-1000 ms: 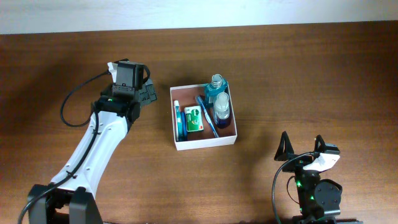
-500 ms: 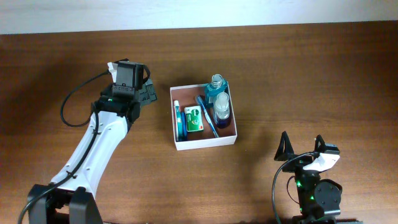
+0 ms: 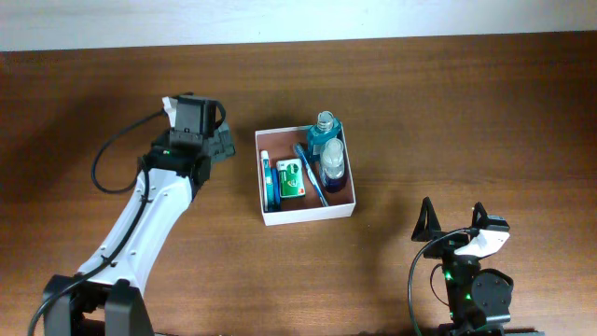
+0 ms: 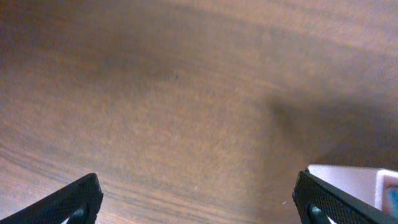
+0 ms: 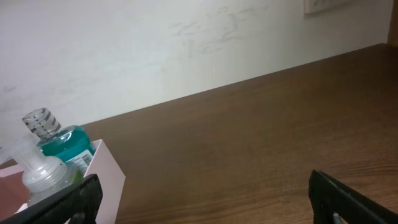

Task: Pack container

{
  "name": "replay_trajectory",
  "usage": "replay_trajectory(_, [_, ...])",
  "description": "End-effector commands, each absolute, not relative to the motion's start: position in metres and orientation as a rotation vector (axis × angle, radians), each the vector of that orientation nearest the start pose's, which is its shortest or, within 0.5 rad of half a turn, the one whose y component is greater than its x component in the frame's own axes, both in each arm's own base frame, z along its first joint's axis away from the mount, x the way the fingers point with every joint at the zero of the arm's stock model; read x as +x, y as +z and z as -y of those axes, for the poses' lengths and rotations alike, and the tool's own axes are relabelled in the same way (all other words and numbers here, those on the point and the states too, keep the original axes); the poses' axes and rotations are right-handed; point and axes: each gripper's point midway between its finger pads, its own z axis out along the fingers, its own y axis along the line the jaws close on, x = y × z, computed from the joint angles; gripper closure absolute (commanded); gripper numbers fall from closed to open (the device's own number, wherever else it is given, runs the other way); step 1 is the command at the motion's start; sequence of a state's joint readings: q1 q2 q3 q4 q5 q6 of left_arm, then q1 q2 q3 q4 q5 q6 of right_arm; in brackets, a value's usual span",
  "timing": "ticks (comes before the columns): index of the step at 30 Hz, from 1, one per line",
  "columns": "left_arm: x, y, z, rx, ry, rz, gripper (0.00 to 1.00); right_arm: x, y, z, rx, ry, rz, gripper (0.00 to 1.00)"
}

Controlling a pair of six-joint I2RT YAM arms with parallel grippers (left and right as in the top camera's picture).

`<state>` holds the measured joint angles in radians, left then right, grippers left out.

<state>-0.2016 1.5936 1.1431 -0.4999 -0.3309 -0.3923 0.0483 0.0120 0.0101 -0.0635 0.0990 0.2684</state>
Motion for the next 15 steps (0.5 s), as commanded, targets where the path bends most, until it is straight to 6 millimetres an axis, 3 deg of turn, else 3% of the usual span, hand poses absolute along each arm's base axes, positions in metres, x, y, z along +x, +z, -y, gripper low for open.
replay_trajectory(1, [0.395,0.117,0.021,-0.36,0.201,-2.466,0.01,0.246,0.158,0.006,0.251,0.155,-1.623,0.02])
replay_trajectory(6, [0.36,0.096,0.019,-0.338,0.222,-2.519,0.01,0.246,0.158,0.006,0.252,0.155,-1.624,0.02])
replay_trajectory(15, [0.294,0.082,0.009,-0.317,0.219,-2.525,0.01,0.246,0.158,0.006,0.252,0.155,-1.624,0.02])
